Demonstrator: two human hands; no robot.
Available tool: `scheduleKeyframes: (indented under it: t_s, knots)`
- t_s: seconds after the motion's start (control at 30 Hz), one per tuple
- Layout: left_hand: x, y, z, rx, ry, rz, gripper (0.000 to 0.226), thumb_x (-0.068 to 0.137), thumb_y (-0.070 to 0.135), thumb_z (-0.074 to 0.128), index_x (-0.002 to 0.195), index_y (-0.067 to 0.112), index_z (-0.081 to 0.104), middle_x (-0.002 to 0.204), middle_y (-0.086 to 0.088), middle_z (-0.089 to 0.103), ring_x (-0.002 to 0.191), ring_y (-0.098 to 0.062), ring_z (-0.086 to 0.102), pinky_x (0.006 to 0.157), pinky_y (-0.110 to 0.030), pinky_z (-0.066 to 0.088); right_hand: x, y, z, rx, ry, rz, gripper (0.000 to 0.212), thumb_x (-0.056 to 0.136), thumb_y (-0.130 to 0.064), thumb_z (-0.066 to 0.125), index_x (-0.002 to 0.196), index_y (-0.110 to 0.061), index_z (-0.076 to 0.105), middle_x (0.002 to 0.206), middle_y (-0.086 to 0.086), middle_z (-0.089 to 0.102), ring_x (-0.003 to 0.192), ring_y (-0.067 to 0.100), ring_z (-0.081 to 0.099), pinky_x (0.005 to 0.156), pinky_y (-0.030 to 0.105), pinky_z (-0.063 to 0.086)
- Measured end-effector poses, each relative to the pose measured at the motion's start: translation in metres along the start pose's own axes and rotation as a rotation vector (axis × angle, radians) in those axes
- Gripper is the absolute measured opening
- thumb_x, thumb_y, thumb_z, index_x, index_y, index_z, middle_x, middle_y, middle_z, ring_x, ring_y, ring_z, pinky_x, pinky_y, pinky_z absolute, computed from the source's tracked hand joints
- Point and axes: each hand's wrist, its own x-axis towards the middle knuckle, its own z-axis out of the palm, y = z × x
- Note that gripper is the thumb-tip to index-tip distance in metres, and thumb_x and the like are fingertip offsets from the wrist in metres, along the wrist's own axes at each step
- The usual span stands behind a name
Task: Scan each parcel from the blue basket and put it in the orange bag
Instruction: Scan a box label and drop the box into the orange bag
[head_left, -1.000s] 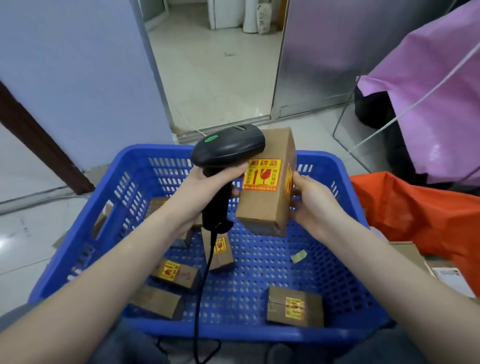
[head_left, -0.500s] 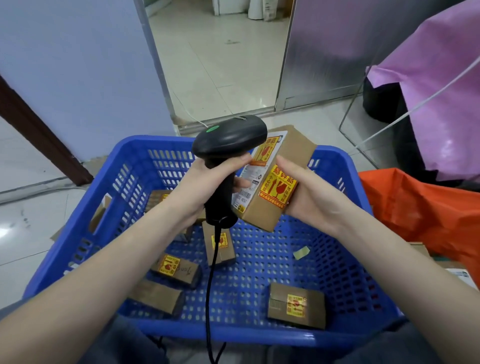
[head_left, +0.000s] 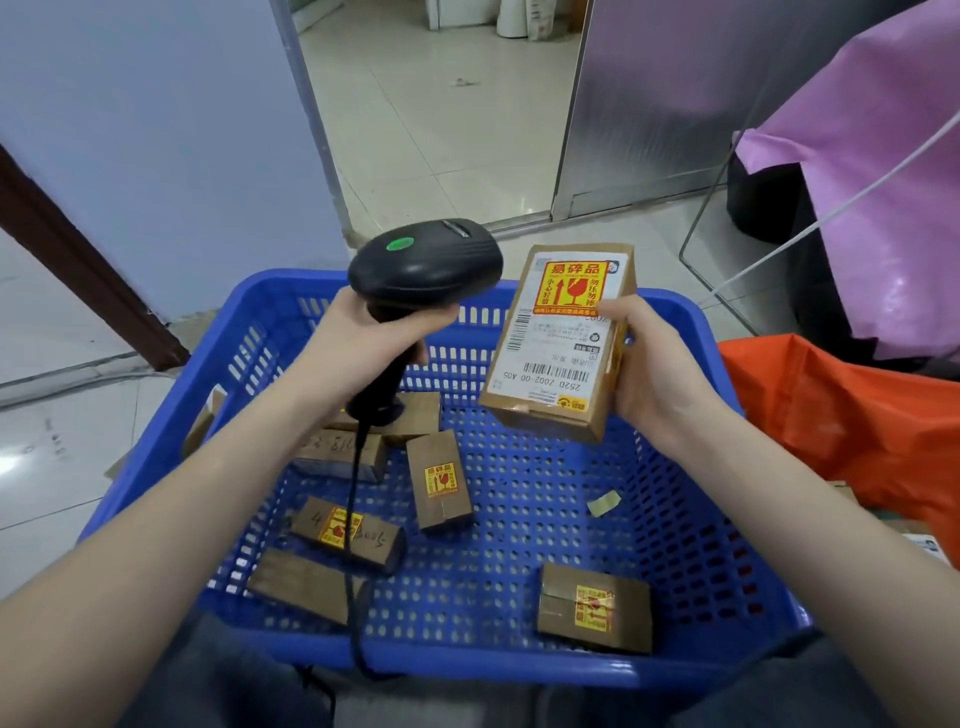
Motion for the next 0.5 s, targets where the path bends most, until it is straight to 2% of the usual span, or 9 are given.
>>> scheduleKeyframes:
  t_s: [0.07,0.13,0.17,0.27,0.4,0.5]
  knots:
    - [-0.001,-0.001,-0.008,0.082,-0.080,0.047,0.013,0.076,0.033,0.074,0.083,0.032,0.064,0.060,0.004,0.063,0.065,-0.012,0.060,0.070,-0.028,0.050,0.001,0.000,-0.003,-0.023,0.012,0.005,0.037,0.093,-0.036,0.050,0.126,-0.020,0.057,0.113,0.002,0.071,0.106,0.021,0.067,0.099,0.047,0.047]
    - [-0.004,-0.004,-0.012,0.171,-0.180,0.108,0.035,0.064,0.039,0.080,0.095,0.036,0.064,0.081,0.016,0.072,0.079,0.001,0.065,0.072,-0.013,0.049,0.000,0.000,-0.004,-0.057,0.011,0.013,0.040,0.092,-0.041,0.052,0.125,-0.021,0.059,0.112,0.001,0.072,0.104,0.020,0.068,0.098,0.045,0.049]
    - [-0.006,-0.007,-0.014,0.212,-0.214,0.129,0.049,0.060,0.043,0.085,0.103,0.038,0.062,0.093,0.022,0.071,0.090,0.005,0.065,0.077,-0.010,0.048,-0.001,-0.001,-0.004,-0.072,0.007,0.018,0.040,0.091,-0.044,0.053,0.124,-0.022,0.060,0.110,0.001,0.072,0.102,0.020,0.069,0.096,0.044,0.050]
    - [-0.009,-0.016,-0.014,0.298,-0.289,0.157,0.066,0.052,0.050,0.081,0.114,0.038,0.060,0.107,0.021,0.069,0.102,0.004,0.063,0.087,-0.019,0.050,-0.001,-0.001,-0.004,-0.106,-0.003,0.025,0.039,0.090,-0.046,0.054,0.120,-0.023,0.063,0.107,0.001,0.073,0.098,0.020,0.070,0.089,0.040,0.054]
    - [-0.011,-0.019,-0.014,0.310,-0.339,0.174,0.064,0.057,0.043,0.088,0.115,0.033,0.062,0.107,0.018,0.070,0.100,0.002,0.064,0.090,-0.025,0.053,-0.001,-0.001,-0.004,-0.126,-0.006,0.035,0.039,0.090,-0.047,0.054,0.119,-0.024,0.064,0.107,0.001,0.073,0.098,0.020,0.070,0.089,0.039,0.054]
    - [-0.010,-0.020,-0.018,0.308,-0.346,0.161,0.067,0.054,0.047,0.084,0.116,0.030,0.063,0.107,0.015,0.071,0.101,-0.001,0.065,0.093,-0.032,0.053,-0.001,-0.002,-0.003,-0.145,-0.007,0.031,0.035,0.090,-0.047,0.054,0.115,-0.025,0.065,0.104,0.000,0.074,0.096,0.018,0.071,0.086,0.037,0.054]
